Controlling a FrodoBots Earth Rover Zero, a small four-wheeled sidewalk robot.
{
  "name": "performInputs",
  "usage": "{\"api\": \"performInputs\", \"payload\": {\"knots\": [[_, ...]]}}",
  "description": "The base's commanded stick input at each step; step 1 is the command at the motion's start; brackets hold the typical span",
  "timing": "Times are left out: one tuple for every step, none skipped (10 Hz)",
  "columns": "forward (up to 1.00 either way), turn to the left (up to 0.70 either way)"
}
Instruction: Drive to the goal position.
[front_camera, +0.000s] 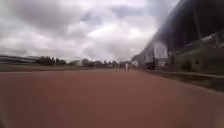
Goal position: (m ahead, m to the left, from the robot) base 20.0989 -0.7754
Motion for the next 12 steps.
{"api": "performInputs", "payload": {"knots": [[1.00,0.01],[1.00,0.01],[1.00,0.01],[1.00,0.01],[1.00,0.01],[1.00,0.01],[1.00,0.01],[1.00,0.01],[1.00,0.01],[1.00,0.01],[1.00,0.01],[1.00,0.01]]}}
